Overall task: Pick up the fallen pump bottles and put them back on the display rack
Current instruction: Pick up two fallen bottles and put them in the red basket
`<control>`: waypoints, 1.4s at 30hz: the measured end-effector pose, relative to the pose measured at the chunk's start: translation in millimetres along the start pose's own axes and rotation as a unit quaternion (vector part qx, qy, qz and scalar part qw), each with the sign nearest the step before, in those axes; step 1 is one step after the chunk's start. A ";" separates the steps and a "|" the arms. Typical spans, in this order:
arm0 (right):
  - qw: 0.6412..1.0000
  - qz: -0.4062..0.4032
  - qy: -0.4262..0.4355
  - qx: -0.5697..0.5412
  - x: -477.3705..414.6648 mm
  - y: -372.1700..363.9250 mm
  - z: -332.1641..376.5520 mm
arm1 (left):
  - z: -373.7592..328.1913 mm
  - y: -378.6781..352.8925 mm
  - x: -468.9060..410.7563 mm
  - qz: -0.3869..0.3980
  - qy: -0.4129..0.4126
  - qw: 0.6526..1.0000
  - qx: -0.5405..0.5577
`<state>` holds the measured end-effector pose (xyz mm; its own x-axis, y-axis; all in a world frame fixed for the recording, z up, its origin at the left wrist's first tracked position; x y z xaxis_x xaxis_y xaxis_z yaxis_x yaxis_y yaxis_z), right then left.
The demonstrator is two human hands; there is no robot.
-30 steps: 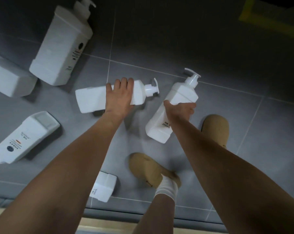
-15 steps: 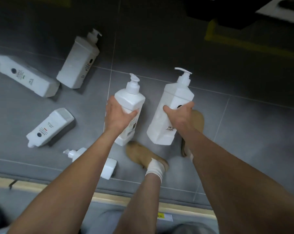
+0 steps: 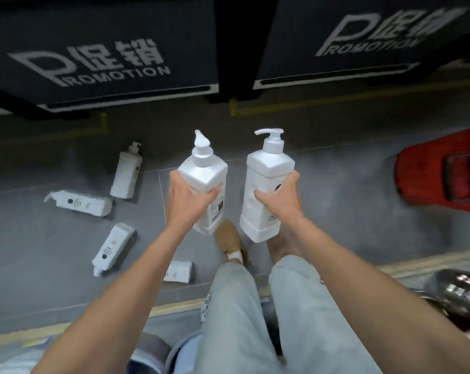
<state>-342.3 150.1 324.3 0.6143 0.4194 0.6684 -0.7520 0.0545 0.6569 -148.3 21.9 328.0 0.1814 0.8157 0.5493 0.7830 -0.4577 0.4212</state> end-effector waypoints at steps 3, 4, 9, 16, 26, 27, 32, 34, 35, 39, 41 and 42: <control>0.998 -0.043 -0.027 -0.040 37.3 54.3 -23.6 | -55.4 -6.4 36.5 0.031 -0.035 0.999 -0.015; 0.996 -0.055 -0.038 -0.052 45.7 68.8 -31.6 | -69.3 -10.5 45.4 0.042 -0.041 0.998 -0.024; 0.981 -0.115 -0.089 -0.128 78.1 140.6 -84.7 | -149.1 -61.1 98.0 0.123 -0.146 0.978 -0.080; 0.940 -0.187 -0.166 -0.232 81.4 228.5 -174.5 | -229.1 -183.5 150.1 0.233 -0.241 0.934 -0.120; 0.885 -0.245 -0.238 -0.317 36.7 370.3 -339.5 | -321.0 -425.2 224.8 0.330 -0.287 0.887 -0.146; 0.881 -0.248 -0.242 -0.322 31.8 384.2 -354.0 | -329.3 -447.8 231.2 0.338 -0.288 0.884 -0.148; 0.864 -0.268 -0.259 -0.340 7.9 447.0 -419.4 | -368.1 -553.3 254.6 0.381 -0.321 0.856 -0.138; 0.857 -0.275 -0.263 -0.349 -4.3 466.8 -443.1 | -379.3 -592.0 259.0 0.394 -0.333 0.845 -0.139; 0.853 -0.278 -0.265 -0.353 -10.9 476.9 -454.1 | -383.2 -611.7 257.7 0.399 -0.337 0.841 -0.141; 0.838 -0.290 -0.279 -0.368 -42.4 512.3 -494.2 | -400.9 -688.9 259.1 0.420 -0.353 0.821 -0.156; 0.827 -0.295 -0.295 -0.377 -59.3 526.8 -513.7 | -407.9 -725.3 258.8 0.434 -0.353 0.813 -0.160; 0.820 -0.298 -0.302 -0.383 -69.1 533.3 -524.0 | -412.9 -742.8 260.5 0.447 -0.357 0.805 -0.159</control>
<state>-911.1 625.0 445.6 0.7598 -0.4018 0.5112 -0.0619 0.7380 0.6720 -928.3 428.4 456.2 0.9719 0.0534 0.2293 -0.0220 -0.9491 0.3142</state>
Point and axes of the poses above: each hand's wrist, its own x-axis away from the middle knuckle, its own y-axis out of the back of the hand, z = x × y, the point moved 5 cm from there along -x, towards the middle knuckle, and after that the axes turned 14 degrees about x, right-handed, at the moved point
